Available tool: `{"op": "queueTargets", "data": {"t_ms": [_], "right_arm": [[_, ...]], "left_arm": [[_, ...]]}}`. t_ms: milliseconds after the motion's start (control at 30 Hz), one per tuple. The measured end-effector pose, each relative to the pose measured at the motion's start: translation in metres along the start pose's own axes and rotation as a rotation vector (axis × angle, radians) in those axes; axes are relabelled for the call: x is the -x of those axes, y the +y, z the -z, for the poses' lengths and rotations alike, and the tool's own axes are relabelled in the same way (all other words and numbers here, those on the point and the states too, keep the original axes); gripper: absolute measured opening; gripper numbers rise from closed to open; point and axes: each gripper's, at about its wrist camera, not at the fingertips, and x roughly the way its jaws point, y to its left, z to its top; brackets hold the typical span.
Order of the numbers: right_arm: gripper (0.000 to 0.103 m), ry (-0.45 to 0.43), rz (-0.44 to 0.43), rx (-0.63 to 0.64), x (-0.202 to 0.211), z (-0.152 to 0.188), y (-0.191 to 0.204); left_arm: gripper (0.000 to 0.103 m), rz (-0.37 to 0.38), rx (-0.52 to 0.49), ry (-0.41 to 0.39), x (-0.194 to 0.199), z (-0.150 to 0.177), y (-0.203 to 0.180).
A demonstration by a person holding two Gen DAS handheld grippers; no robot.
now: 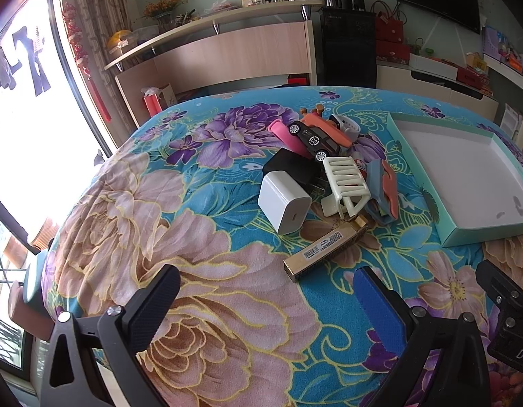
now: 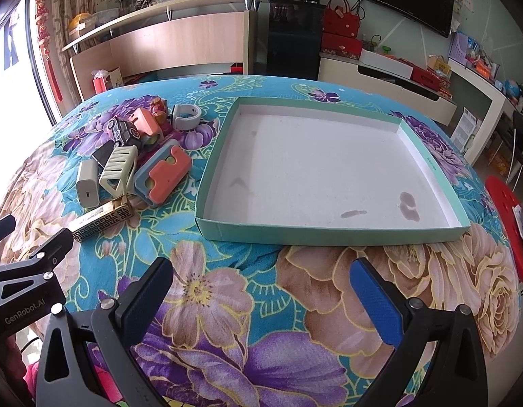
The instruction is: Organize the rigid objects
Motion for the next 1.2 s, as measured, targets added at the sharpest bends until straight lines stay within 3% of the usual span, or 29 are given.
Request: {"op": "queueTargets", "data": {"t_ms": [1200], "right_arm": [[0.103,-0.009,-0.011,-0.007,0.0013,0.0008,-0.0007]], "left_arm": [[0.103,-0.005,-0.002,0.001,0.0001,0.0006,0.0009]]}}
